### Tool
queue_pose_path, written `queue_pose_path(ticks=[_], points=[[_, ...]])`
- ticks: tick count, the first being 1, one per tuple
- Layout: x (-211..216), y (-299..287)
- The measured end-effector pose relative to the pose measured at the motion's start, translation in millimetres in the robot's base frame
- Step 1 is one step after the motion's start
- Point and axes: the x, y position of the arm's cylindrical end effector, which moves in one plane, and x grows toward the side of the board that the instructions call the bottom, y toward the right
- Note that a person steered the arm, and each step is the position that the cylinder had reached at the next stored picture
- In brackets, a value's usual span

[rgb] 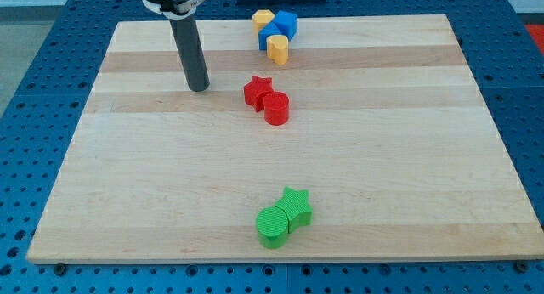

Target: Move the red star to the right side of the board

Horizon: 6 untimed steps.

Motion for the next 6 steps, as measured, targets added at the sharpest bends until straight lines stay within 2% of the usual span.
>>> queue_pose_path(ticks=[2,4,6], points=[[37,16],[30,46],[27,106]])
